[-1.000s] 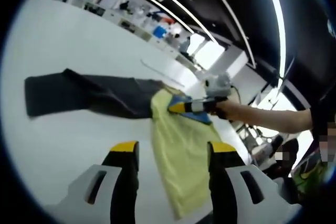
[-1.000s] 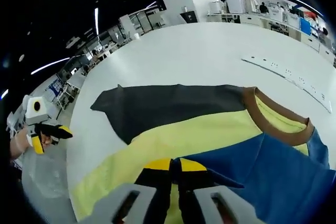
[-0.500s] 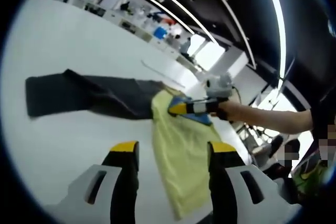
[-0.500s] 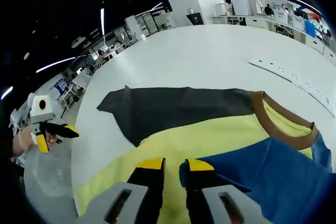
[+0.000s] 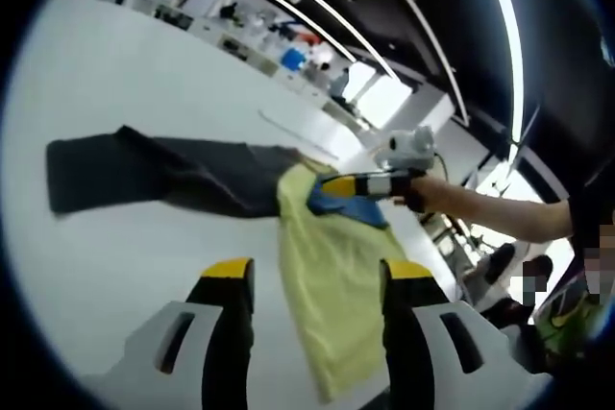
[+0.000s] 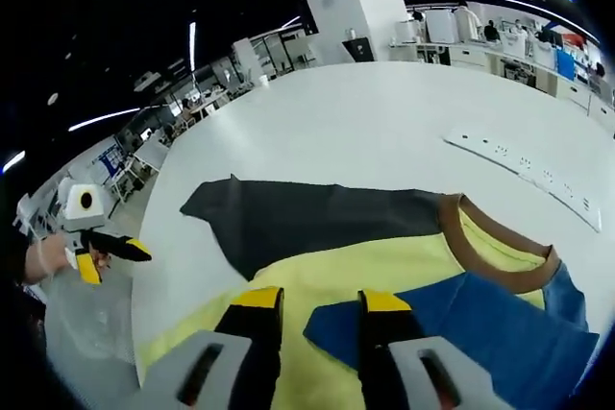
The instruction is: Fold the garment on the visible template until the final outline fits inside the template.
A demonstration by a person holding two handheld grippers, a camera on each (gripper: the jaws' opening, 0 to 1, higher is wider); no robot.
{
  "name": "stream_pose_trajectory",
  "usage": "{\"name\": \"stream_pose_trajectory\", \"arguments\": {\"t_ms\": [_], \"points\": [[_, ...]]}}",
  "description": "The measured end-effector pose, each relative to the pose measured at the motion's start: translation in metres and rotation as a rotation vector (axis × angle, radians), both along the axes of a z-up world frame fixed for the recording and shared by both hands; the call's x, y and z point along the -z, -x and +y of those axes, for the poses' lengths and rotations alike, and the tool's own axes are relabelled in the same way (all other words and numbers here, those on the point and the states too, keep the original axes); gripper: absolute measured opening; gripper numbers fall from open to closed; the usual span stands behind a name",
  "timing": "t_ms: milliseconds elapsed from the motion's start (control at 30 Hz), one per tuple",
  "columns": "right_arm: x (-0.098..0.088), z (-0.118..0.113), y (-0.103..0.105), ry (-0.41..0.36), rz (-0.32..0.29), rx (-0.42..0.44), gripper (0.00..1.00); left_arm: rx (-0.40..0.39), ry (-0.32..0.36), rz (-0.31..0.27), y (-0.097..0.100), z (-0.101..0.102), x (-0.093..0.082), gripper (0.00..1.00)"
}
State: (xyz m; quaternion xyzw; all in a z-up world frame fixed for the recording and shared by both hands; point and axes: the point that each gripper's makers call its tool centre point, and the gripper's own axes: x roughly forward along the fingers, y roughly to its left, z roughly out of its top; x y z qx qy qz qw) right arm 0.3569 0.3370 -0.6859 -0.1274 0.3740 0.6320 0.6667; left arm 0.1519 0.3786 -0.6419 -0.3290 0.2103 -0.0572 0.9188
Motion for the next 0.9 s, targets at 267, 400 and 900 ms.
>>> {"name": "stream_pose_trajectory", "arguments": {"t_ms": [267, 400, 900], "points": [[0.0, -0.022, -0.023, 0.017, -0.017, 0.061, 0.27, 0.024, -0.04, -0.007, -0.001, -0.003, -0.003, 0.53], [0.004, -0.037, -0.035, 0.046, -0.025, 0.09, 0.27, 0.049, -0.064, -0.012, -0.003, -0.006, -0.006, 0.57], [0.023, -0.066, -0.033, 0.102, 0.098, 0.176, 0.15, 0.073, -0.102, -0.01, -0.003, -0.007, -0.004, 0.61]]}}
